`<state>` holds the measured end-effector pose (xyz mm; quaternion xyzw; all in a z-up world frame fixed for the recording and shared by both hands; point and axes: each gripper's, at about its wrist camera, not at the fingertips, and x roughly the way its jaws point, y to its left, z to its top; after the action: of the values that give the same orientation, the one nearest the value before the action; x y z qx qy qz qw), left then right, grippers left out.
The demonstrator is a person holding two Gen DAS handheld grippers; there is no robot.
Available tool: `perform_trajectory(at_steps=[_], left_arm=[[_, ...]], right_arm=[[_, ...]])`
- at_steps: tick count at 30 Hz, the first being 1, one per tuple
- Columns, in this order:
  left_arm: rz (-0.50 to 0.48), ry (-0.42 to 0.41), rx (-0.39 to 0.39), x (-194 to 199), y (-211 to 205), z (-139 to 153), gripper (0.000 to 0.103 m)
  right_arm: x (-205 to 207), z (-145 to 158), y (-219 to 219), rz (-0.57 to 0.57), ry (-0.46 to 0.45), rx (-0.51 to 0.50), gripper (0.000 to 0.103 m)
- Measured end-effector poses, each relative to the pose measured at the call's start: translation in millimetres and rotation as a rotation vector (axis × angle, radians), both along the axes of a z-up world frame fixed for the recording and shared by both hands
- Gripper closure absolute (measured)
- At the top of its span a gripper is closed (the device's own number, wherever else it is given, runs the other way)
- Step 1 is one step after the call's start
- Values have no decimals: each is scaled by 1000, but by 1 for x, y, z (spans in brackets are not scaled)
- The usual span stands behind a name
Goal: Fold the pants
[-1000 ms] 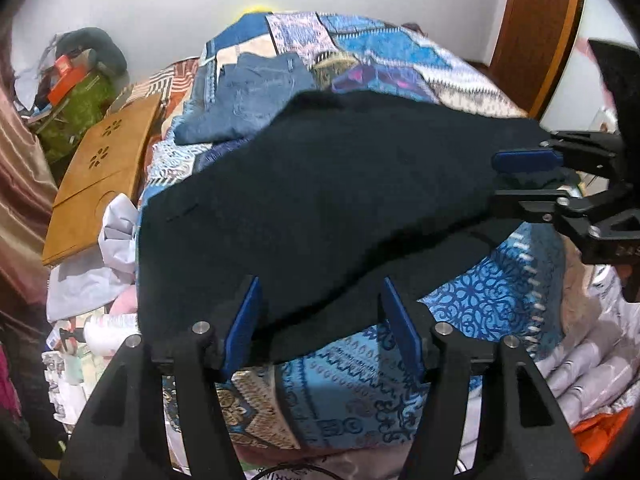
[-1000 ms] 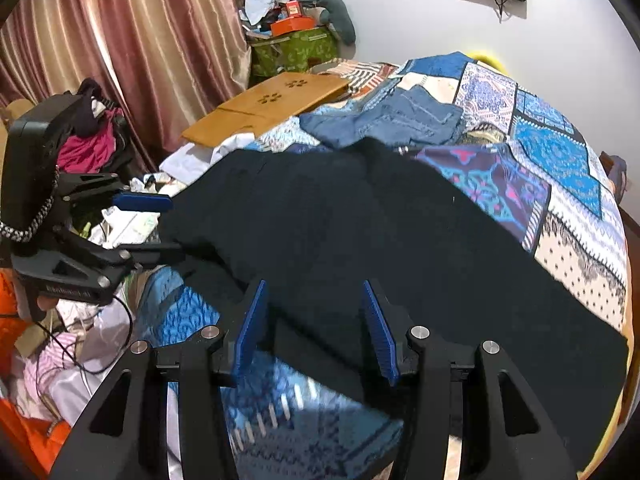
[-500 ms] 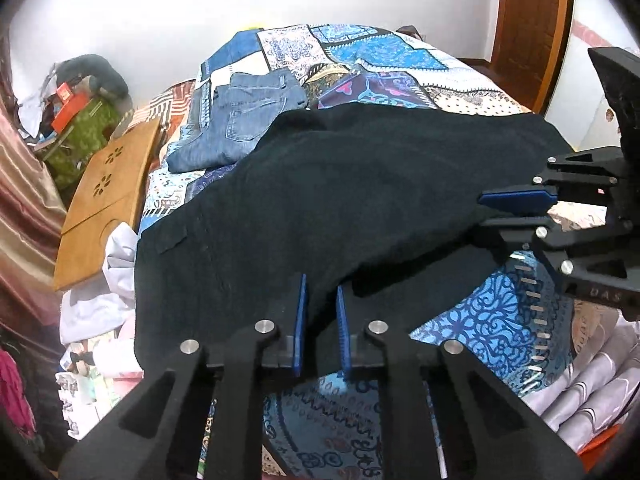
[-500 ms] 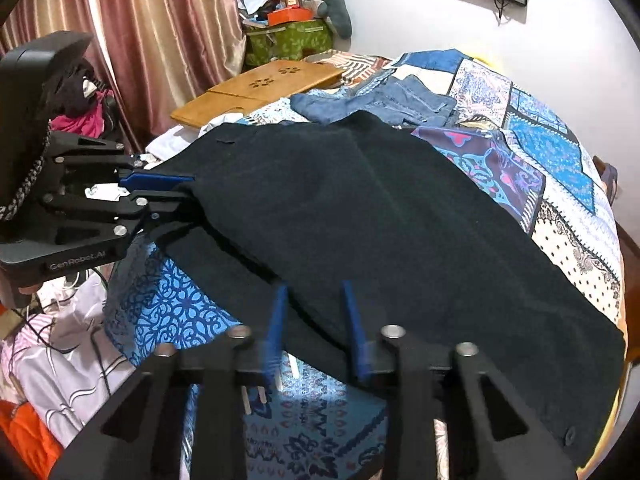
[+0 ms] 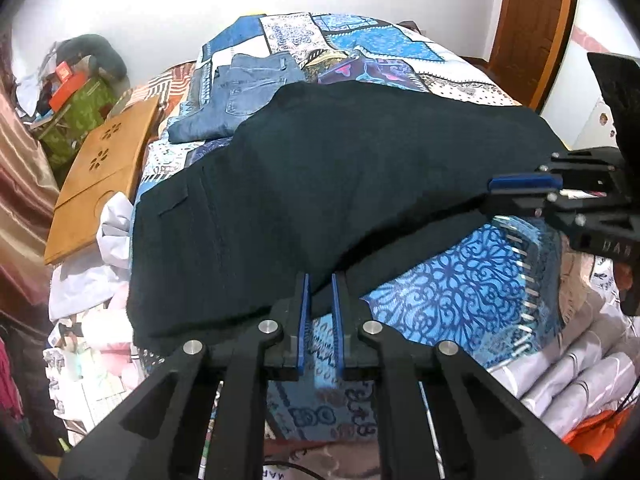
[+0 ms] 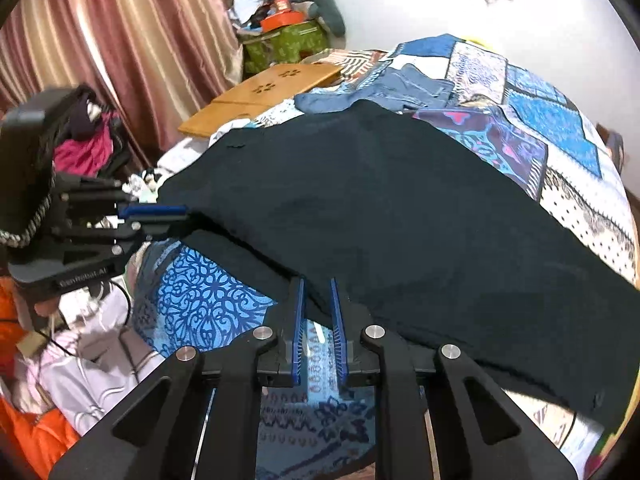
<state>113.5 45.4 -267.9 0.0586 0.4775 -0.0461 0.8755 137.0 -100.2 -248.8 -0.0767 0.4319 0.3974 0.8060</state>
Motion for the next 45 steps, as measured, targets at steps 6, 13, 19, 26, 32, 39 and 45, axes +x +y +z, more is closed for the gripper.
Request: perform_trajectory(at_steps=[6,13,19,26,32,39,45], left_arm=[[-36,-80,-47,-3,-8,41,84],[-13,-68,-87,40,-27,33,60],[6,32,-95,46,-45,-13,56],[-26,38,-98,36,-50,4,54],[-39,-37,-125,62,-64,42,51],[-35,43,-145,118,-104,21,51],[-48,101,-110,149,-140,-13,45]], right_arm=[[7,26,-18,-52,-11,67,69],[31,20,-31,-165,-32,64,64],[38,-21,-52,-230,63,28,64],[20,-10,-91,-276,72,86,64],[30,5,-138,-376,19,100,64],[69,-16,-208,-562,56,76,64],[80,-23,-257,-670,46,48,63]])
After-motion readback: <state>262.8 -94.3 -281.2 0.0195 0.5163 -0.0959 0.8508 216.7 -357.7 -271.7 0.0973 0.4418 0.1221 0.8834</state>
